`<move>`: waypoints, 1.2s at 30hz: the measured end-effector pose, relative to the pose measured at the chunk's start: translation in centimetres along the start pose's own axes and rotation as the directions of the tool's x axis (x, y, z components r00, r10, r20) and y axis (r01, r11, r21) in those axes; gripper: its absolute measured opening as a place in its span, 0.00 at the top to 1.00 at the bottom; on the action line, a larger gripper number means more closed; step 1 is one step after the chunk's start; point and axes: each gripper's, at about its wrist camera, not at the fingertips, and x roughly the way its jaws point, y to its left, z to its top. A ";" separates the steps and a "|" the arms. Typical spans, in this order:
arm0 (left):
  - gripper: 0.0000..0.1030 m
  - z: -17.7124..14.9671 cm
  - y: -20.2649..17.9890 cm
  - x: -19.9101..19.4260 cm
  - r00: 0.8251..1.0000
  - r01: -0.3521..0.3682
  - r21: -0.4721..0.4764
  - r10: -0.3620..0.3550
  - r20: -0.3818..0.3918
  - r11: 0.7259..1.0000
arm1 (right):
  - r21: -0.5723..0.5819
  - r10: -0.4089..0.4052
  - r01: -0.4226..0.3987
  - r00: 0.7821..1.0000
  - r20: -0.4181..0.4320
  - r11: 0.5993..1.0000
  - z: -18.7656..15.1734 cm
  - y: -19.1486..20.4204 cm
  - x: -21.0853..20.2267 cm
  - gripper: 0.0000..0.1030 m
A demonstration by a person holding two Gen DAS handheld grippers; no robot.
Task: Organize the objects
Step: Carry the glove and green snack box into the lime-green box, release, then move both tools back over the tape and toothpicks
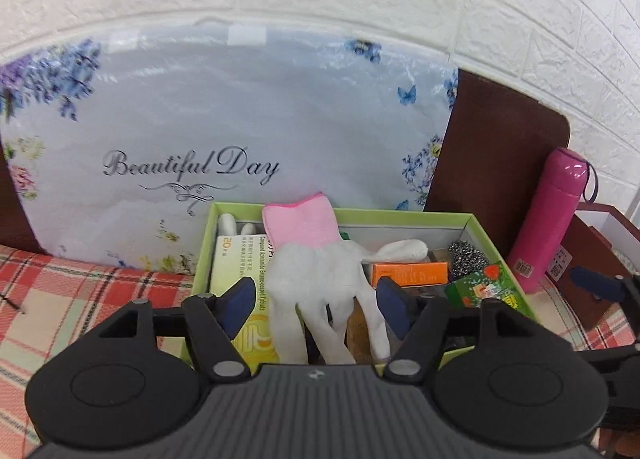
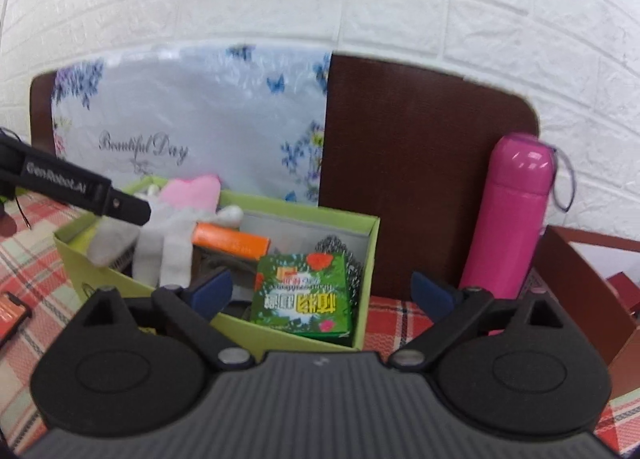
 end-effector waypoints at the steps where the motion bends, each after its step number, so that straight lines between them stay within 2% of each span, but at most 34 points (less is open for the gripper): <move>1: 0.30 -0.1 -0.3 -0.7 1.000 -0.015 0.001 0.015 0.000 1.000 | 0.003 0.002 -0.002 1.000 0.017 1.000 0.3 -0.1 -1.0 0.00; 4: 0.28 -0.5 -1.2 -3.0 0.999 -0.053 0.000 0.053 0.002 0.999 | 0.006 0.007 -0.007 0.999 0.050 1.000 0.8 -0.3 -3.8 0.00; 10: 0.25 -2.4 -2.8 -7.1 0.997 -0.073 0.021 0.073 0.030 0.997 | 0.024 0.016 -0.018 0.996 0.083 1.000 0.1 -0.2 -9.0 0.00; 21: 0.24 -8.1 -3.7 -11.3 0.999 -0.041 0.005 0.041 0.006 0.999 | 0.118 -0.016 0.013 1.000 0.023 0.993 -5.2 -0.2 -14.5 0.00; 27: 0.24 -12.0 -3.6 -11.0 0.997 -0.034 -0.008 0.033 -0.062 0.999 | 0.136 -0.008 0.018 0.997 -0.079 0.991 -9.4 0.8 -14.2 0.00; 32: 0.24 -13.6 -3.1 -10.2 0.993 -0.036 -0.029 0.033 -0.117 0.999 | 0.131 0.019 0.004 0.985 -0.170 0.991 -11.5 2.0 -11.1 0.02; 36: 0.24 -13.3 -3.3 -9.9 0.993 -0.025 -0.025 0.022 -0.115 0.999 | 0.174 0.045 -0.003 0.969 -0.241 0.985 -11.9 2.3 -7.5 0.13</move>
